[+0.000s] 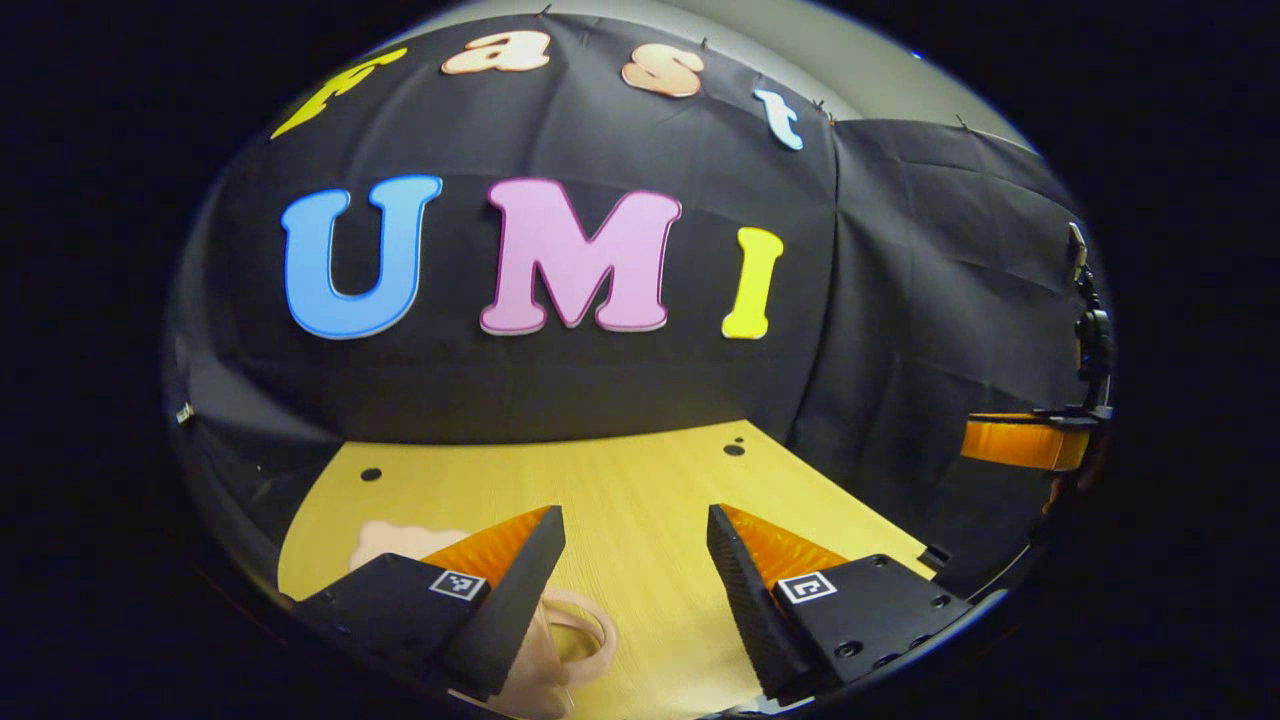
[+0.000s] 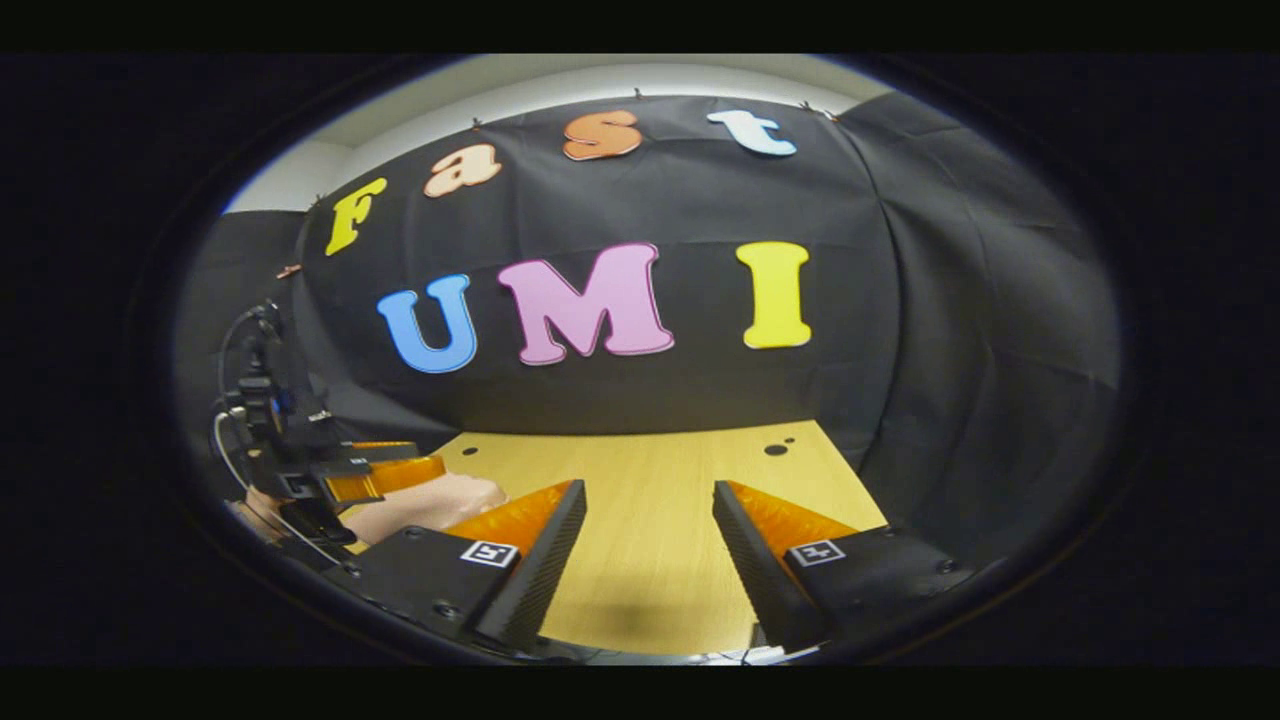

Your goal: First open the suitcase, pack the skin care products into it, and then close the suitcase.

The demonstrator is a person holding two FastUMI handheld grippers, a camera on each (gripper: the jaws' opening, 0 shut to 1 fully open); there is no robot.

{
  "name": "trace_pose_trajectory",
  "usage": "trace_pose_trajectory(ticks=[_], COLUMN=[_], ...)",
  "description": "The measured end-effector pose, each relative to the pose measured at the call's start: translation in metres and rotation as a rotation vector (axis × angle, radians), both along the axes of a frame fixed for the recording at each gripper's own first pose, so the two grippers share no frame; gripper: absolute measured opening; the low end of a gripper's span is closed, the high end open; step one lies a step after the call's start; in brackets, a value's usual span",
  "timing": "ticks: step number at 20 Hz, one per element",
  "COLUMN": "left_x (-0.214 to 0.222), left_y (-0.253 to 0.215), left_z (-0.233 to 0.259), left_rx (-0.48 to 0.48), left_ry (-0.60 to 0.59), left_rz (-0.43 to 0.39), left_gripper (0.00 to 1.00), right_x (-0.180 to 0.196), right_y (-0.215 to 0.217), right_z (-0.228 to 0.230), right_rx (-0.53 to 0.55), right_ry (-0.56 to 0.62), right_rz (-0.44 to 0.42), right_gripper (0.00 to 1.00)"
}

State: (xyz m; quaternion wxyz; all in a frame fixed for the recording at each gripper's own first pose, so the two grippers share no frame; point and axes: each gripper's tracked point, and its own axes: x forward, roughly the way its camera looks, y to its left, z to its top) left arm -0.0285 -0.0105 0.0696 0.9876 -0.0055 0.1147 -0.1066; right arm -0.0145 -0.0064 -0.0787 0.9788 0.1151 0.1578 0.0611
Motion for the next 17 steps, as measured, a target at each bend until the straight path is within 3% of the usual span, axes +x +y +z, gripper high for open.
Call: trace_pose_trajectory(ticks=[3,7,12,17], left_x=[-0.008,-0.02,-0.031,-0.037], left_y=[0.001,0.025,0.016,-0.001], left_z=[0.06,0.1,0.109,0.115], left_rx=[0.011,0.074,0.127,0.086], left_ry=[-0.139,-0.236,-0.25,-0.239], left_rz=[0.039,0.182,0.146,0.107], left_gripper=[0.93,0.97,0.97,0.97], right_x=[0.014,0.026,0.029,0.023], right_y=[0.004,0.001,-0.011,-0.019], right_z=[0.032,0.065,0.08,0.088], right_rx=[-0.004,-0.021,-0.064,-0.12], right_ry=[-0.087,-0.178,-0.234,-0.272], right_rz=[-0.016,-0.064,-0.135,-0.162], right_gripper=[0.95,0.97,0.97,0.97])
